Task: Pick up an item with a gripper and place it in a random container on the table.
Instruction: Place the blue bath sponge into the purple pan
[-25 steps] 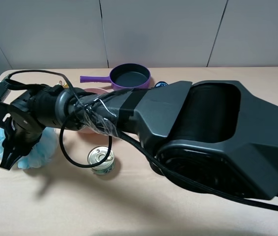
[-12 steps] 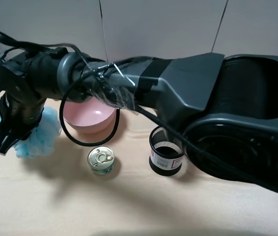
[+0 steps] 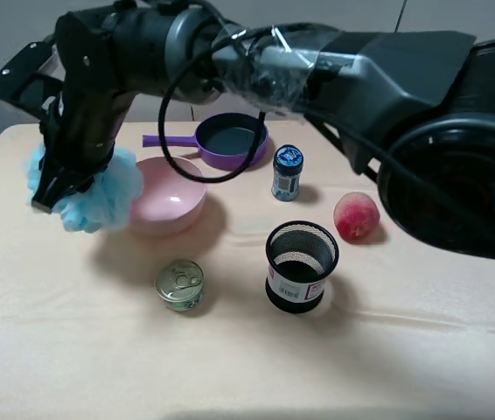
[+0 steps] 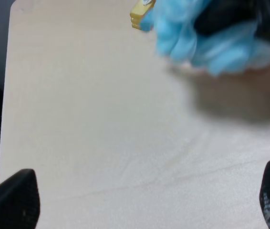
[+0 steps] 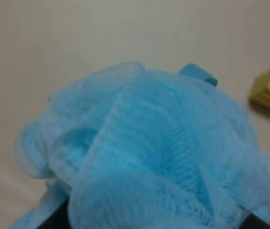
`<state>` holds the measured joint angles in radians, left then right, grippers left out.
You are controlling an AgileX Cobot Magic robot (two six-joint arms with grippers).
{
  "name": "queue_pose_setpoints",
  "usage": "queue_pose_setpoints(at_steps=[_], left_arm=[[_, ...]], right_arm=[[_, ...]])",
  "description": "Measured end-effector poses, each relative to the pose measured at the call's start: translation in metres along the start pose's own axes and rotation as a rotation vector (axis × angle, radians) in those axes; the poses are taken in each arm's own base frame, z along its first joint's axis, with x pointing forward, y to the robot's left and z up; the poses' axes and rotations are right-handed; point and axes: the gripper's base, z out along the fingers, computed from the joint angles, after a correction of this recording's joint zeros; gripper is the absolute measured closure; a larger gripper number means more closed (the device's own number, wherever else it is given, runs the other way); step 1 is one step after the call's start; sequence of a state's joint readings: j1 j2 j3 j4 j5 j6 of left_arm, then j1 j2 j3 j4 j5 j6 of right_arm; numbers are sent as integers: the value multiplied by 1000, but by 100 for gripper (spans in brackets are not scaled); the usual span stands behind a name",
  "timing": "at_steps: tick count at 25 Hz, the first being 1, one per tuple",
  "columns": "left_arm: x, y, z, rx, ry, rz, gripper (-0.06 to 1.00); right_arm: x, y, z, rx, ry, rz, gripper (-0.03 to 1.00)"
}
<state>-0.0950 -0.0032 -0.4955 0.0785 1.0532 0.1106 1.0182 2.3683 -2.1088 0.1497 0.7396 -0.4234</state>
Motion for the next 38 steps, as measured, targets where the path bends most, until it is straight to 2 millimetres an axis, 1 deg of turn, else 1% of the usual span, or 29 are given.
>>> queue_pose_setpoints(at_steps=[4, 9, 15, 22, 27, 31, 34, 38], left_arm=[[0, 0, 0, 0, 0, 0, 2], [0, 0, 0, 0, 0, 0, 2], [0, 0, 0, 0, 0, 0, 2], [0, 0, 0, 0, 0, 0, 2], [0, 0, 0, -2, 0, 1, 2], [0, 0, 0, -2, 0, 1, 2], [0, 0, 0, -2, 0, 1, 2], [0, 0, 0, -2, 0, 1, 2]], right_arm=[[2, -35, -18, 39, -18, 42, 69], [10, -76, -33, 94, -31, 101, 69], [34, -130, -46, 177, -40, 144, 69], [55, -178, -62, 271, -100, 224, 69], [66, -202, -72, 340, -148, 256, 69], [73, -216, -74, 374, -174, 281, 69], [82, -224, -68, 391, -178, 296, 69], [96, -230, -53, 397, -163, 312, 69]])
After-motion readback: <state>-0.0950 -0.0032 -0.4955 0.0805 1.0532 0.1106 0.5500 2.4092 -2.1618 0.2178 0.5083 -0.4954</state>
